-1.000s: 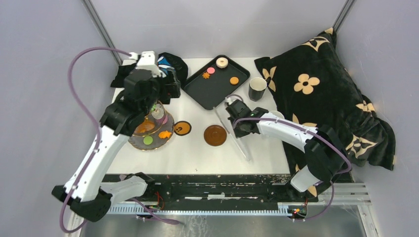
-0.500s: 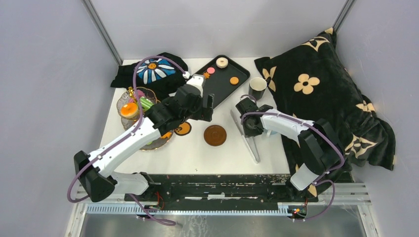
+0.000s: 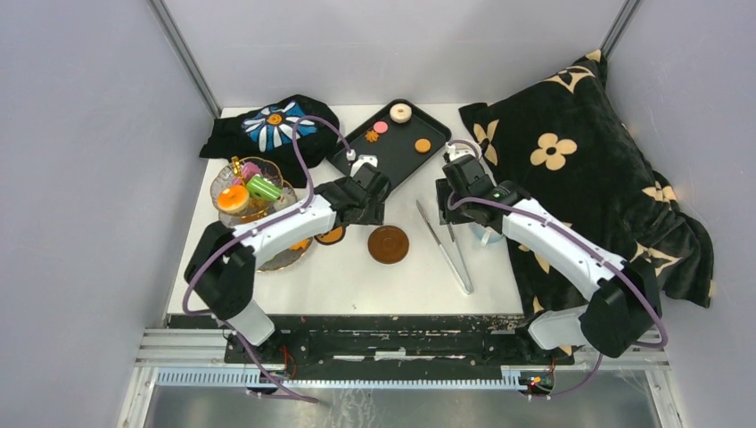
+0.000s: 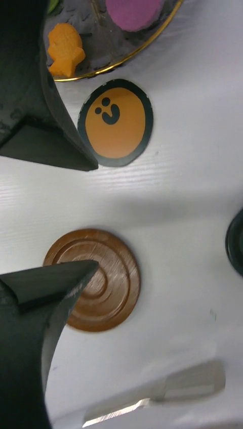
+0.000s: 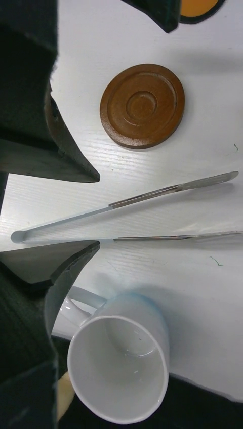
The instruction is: Serve the afternoon tea
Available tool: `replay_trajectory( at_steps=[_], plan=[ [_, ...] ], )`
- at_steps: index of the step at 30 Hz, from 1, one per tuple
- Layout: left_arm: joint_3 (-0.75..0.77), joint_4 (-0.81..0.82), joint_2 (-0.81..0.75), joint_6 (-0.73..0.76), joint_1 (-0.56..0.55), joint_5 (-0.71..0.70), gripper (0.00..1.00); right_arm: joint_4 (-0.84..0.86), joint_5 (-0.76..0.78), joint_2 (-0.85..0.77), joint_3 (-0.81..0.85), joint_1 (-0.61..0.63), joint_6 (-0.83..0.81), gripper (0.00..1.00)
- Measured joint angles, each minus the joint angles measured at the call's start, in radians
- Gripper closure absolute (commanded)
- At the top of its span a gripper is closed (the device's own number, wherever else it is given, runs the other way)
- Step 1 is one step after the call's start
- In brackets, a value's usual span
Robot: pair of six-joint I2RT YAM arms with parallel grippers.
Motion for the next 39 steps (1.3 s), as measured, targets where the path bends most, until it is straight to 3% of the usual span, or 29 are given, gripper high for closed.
replay_trajectory(
  at_steps=[5,21,28,39],
  plan=[
    [-0.037,0.010,0.094,-0.037,0.066,-0.057,0.43,-0.005,-0.002,-0.042,0.000,0.000,0.000,0.49],
    [-0.050,0.155,0.266,-0.035,0.314,-0.018,0.51,-0.002,-0.059,-0.035,-0.031,0.000,-0.003,0.53],
    [-0.049,0.204,0.280,-0.037,0.322,0.034,0.53,0.000,-0.063,-0.034,-0.033,0.000,-0.007,0.54],
    [-0.245,0.218,0.113,-0.134,0.253,0.082,0.51,0.000,-0.065,-0.032,-0.040,0.000,-0.008,0.55]
  ],
)
